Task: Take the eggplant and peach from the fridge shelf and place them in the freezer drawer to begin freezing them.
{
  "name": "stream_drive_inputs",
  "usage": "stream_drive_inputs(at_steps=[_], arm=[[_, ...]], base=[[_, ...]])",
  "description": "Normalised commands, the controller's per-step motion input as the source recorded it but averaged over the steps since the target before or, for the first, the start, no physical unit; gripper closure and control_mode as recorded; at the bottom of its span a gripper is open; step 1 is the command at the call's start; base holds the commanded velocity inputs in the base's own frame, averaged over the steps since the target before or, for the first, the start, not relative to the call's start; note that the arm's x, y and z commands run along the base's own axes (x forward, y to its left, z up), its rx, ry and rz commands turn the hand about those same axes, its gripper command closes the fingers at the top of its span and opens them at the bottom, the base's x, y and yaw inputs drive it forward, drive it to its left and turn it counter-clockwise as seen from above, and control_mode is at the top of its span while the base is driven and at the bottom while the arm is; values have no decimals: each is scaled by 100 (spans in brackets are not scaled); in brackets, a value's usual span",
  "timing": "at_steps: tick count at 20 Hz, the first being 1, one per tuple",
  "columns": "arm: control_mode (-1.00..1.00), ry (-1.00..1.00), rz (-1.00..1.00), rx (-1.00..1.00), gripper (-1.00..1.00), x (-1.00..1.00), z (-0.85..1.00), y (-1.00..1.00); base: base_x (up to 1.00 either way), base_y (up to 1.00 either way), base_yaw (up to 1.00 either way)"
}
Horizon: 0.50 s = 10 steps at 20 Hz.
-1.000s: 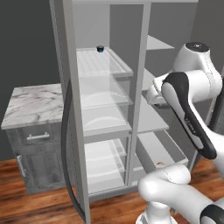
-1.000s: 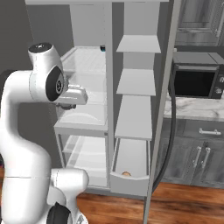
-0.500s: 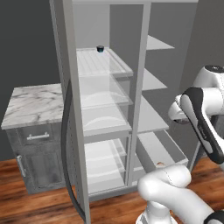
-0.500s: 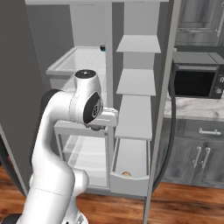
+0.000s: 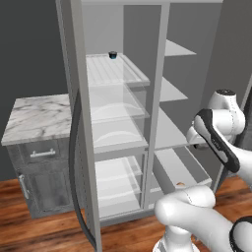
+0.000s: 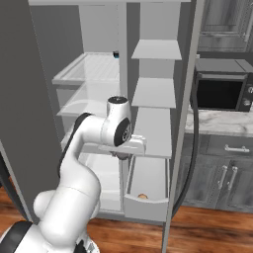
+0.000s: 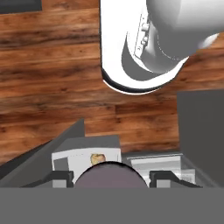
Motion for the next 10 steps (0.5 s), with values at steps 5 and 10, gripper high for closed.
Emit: stream_drive_inputs(at_steps=[5, 10], arm=[[-100, 10, -1, 0, 100, 27, -58, -30], [-100, 0, 0, 0, 100, 18, -61, -23]], base=[[0, 0, 0], [0, 0, 0]])
